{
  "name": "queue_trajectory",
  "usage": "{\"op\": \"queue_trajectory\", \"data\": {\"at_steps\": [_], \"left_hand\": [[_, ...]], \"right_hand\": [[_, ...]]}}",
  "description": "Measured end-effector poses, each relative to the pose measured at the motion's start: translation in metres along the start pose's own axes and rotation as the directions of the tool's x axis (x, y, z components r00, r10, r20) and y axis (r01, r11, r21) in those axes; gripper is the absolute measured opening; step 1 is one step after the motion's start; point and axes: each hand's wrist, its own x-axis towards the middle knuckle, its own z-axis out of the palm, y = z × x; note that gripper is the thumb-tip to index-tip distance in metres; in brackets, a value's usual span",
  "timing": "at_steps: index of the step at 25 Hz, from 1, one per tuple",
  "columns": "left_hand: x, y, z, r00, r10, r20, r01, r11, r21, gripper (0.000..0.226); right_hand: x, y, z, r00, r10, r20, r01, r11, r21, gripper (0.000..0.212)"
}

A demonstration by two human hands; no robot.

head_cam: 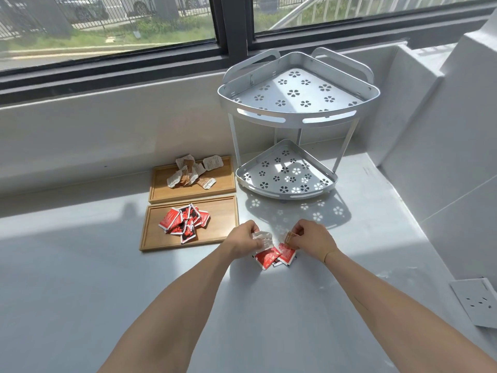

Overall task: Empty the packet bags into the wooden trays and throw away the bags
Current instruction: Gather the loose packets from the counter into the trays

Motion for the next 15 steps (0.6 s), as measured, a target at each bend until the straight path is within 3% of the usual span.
{"op": "queue_trajectory", "data": {"at_steps": [15], "left_hand": [[-0.057,-0.125,-0.112,0.991,0.015,-0.129,-0.047,0.968,-0.248,0.021]], "right_hand": [[0.003,-0.128,0.087,0.985,-0.160,0.068,0.164,0.985,-0.051,0.011]]}}
